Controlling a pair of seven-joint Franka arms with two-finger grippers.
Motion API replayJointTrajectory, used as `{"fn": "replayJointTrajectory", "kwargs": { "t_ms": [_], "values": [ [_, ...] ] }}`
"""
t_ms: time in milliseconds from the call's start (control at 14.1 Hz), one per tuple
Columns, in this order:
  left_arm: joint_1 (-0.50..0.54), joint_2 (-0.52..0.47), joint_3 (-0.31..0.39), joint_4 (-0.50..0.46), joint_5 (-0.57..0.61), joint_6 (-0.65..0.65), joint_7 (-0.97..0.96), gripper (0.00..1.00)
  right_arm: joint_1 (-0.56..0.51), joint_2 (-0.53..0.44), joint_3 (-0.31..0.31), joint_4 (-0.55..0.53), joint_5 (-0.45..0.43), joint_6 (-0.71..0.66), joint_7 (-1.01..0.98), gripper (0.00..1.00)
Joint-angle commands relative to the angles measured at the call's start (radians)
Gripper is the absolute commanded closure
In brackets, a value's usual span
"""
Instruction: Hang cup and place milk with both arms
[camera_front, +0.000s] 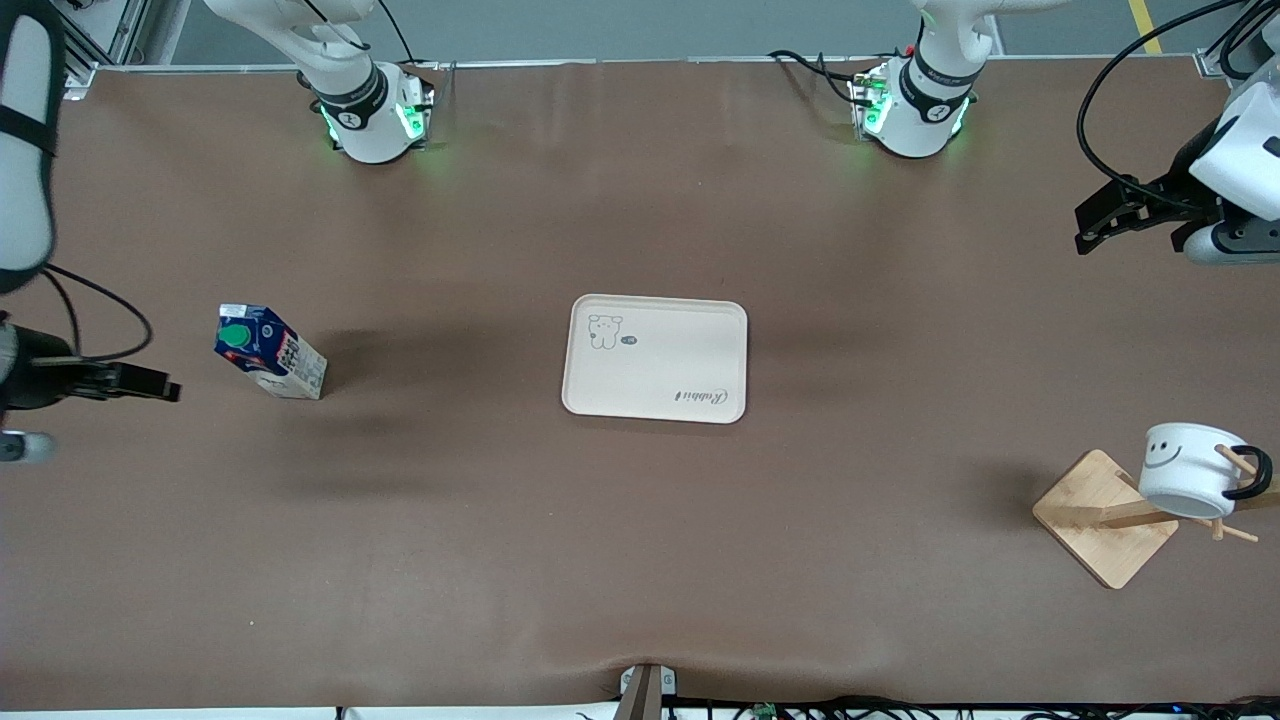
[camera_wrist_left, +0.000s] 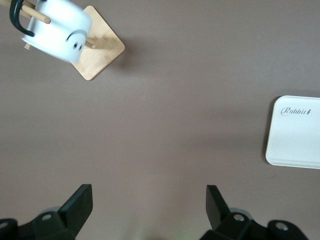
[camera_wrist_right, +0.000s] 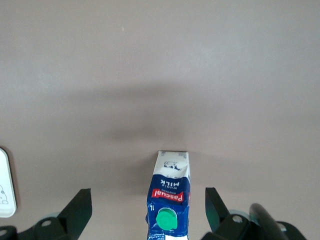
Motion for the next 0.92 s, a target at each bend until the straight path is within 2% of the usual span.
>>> {"fn": "replayJointTrajectory", "kwargs": {
  "t_ms": [0,213,355,426,568,710,852],
  "values": [
    [0.0,-0.021,0.001,-0.017,-0.014,0.011,0.006,0.0,-0.024,-0.016,0.005,0.089,-0.013,-0.066,-0.015,0.0],
    [0.0,-0.021,0.001,-0.015,-0.014,0.01,0.003,0.0,-0.011,-0.077,0.005,0.103,-0.025,-0.133,-0.009,0.0],
    [-0.001,-0.02,0.001,-0.011,-0.006,0.001,0.0,0.0,-0.004,-0.166,0.015,0.085,-0.025,-0.25,-0.006,0.0],
    [-0.001,-0.018,0.001,-0.011,-0.003,0.001,-0.003,0.0,0.001,-0.19,0.014,0.072,-0.027,-0.264,-0.007,0.0],
    [0.0,-0.015,0.001,-0.011,0.001,0.001,0.006,0.0,-0.004,-0.272,0.011,-0.028,-0.028,-0.273,-0.006,0.0],
    [0.002,-0.013,0.002,-0.009,0.001,0.001,0.008,0.0,-0.002,-0.383,0.009,-0.171,-0.04,-0.217,-0.006,0.0],
    [0.005,-0.012,0.002,-0.009,0.001,0.001,0.009,0.0,0.01,-0.431,0.017,-0.227,-0.091,-0.198,-0.006,0.0]
  ]
}}
